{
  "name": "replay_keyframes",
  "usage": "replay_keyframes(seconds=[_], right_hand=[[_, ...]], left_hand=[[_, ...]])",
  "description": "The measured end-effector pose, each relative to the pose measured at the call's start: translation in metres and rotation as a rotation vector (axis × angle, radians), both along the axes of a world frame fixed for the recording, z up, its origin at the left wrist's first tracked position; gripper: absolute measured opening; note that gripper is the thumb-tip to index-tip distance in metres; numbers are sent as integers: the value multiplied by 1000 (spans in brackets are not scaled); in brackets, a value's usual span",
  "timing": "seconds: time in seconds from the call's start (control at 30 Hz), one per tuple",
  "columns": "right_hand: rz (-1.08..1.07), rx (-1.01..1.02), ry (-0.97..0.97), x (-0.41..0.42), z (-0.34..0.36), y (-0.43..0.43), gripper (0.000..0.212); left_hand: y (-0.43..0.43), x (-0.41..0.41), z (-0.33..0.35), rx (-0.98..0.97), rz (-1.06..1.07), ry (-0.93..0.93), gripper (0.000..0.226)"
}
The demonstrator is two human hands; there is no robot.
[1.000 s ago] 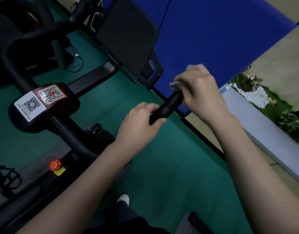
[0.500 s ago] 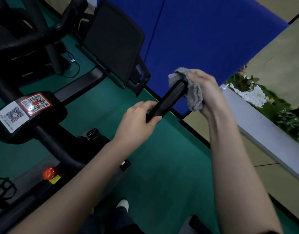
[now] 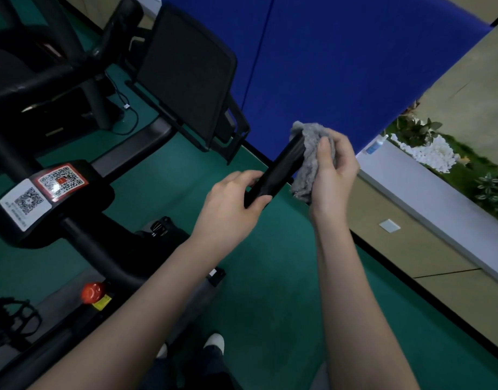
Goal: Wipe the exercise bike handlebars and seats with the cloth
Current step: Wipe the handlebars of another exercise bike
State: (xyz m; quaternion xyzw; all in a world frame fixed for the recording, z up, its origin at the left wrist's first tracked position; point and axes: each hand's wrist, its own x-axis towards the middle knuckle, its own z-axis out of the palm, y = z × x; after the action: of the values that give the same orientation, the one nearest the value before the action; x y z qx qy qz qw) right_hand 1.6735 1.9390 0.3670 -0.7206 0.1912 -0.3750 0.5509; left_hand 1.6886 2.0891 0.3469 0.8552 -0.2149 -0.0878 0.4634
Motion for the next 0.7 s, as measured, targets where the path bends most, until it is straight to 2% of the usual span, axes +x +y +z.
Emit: replay_keyframes(seconds=[0.1, 0.2, 0.5, 0.7], right_hand=[[55, 377, -43, 1, -10, 6, 19], [86, 521, -60, 2, -13, 6, 21], [129, 570, 7, -12, -24, 18, 23], [103, 485, 109, -33, -38, 42, 19]], left_hand=[[0, 0, -1, 8, -6, -14, 39], [-1, 1, -1, 5, -7, -35, 38], [0, 1, 0, -31, -14, -19, 39], [6, 0, 0, -51, -33, -52, 36]])
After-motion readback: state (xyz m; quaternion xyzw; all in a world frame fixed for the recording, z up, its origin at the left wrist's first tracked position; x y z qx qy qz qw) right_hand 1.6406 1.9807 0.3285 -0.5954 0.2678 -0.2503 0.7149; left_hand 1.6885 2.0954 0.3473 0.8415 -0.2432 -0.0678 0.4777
